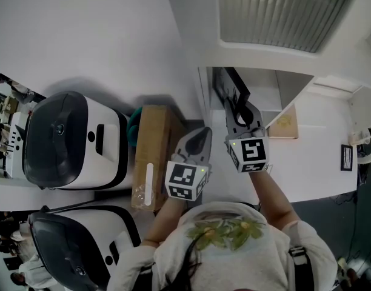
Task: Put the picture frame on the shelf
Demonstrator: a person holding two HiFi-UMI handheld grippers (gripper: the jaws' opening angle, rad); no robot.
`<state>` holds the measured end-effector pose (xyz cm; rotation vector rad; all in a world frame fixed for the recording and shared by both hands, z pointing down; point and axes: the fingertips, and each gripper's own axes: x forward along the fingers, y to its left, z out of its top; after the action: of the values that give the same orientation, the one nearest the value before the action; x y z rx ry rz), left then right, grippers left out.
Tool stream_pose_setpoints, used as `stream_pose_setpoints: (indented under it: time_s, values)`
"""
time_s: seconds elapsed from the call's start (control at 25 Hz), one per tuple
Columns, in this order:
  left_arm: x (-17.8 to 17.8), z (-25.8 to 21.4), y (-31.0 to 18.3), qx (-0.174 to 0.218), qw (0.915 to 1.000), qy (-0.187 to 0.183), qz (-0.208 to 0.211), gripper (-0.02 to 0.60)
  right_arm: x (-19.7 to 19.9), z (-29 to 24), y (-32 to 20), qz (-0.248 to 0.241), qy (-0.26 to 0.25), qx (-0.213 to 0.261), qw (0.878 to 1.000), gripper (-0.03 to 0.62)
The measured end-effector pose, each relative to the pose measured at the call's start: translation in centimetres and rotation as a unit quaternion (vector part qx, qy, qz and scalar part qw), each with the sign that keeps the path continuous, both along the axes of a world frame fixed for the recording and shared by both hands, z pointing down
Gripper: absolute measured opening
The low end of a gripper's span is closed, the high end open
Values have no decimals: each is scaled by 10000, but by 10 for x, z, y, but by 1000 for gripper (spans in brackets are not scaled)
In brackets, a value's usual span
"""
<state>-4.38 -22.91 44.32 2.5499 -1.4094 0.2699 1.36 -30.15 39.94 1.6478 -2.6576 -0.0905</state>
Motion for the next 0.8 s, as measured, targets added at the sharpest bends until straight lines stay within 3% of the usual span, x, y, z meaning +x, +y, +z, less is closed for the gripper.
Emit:
stream_pose_setpoints:
  time_s: [0.8]
  values:
    - [0,-6,13,100,9999,3,-19,28,3,1,18,196,117,-159,9996,38]
